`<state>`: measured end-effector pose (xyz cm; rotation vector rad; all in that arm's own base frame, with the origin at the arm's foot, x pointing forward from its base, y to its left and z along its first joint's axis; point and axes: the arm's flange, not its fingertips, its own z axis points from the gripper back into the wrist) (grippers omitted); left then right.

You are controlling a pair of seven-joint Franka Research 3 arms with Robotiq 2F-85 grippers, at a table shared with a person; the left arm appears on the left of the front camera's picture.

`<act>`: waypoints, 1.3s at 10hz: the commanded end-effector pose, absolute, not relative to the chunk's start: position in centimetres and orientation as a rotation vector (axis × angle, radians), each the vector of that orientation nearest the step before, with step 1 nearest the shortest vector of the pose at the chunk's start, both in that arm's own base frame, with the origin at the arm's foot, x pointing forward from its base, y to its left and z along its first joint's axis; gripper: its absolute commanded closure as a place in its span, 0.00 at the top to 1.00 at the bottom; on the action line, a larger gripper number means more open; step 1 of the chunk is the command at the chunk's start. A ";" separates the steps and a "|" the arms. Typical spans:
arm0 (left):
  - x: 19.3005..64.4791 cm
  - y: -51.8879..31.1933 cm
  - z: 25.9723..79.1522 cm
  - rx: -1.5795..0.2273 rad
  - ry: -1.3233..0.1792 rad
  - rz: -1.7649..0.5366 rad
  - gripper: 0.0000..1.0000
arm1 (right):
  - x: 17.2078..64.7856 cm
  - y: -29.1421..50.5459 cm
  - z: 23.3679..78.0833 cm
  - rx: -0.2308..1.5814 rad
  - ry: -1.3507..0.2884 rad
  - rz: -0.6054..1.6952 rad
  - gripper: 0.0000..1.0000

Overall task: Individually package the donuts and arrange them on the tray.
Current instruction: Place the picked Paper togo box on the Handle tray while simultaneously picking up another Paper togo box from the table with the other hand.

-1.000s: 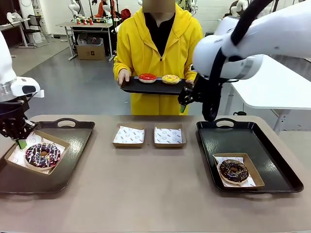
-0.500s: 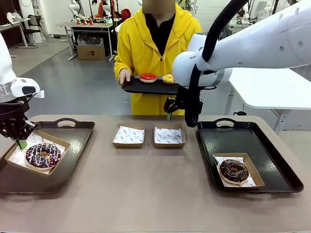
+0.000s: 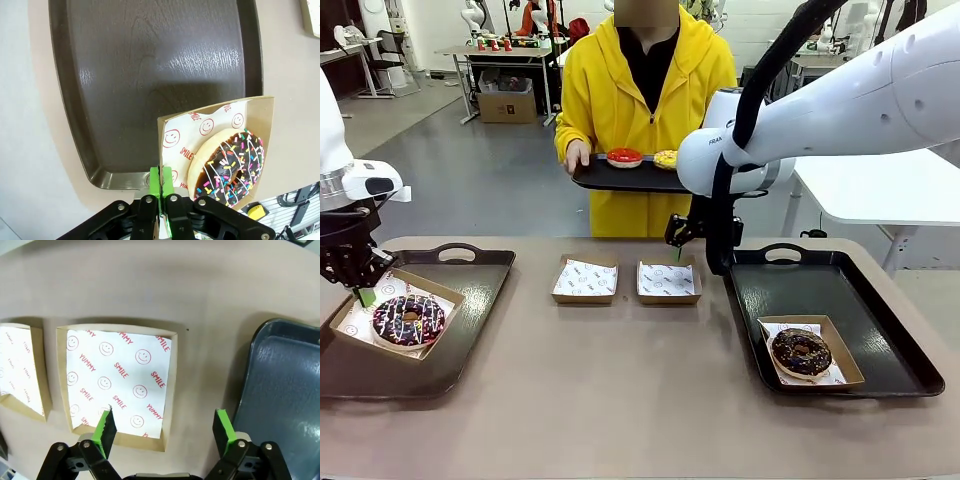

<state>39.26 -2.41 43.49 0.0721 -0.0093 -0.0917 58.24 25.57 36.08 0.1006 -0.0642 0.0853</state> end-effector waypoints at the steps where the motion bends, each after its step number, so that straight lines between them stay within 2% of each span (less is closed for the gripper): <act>1: 39.3 -2.6 43.8 0.074 -0.005 -0.085 0.01 | 58.4 25.5 36.3 0.102 -0.069 0.087 1.00; 6: 39.3 -2.4 43.5 0.072 -0.009 -0.092 0.01 | 57.7 25.9 35.9 0.087 -0.094 0.048 1.00; 10: 39.3 -2.1 41.7 -0.011 -0.015 0.077 0.01 | 57.8 26.0 33.8 0.076 -0.083 -0.007 1.00; 13: 39.4 -2.2 40.1 -0.014 0.009 0.079 0.01 | 57.7 25.9 32.7 0.075 -0.075 -0.020 1.00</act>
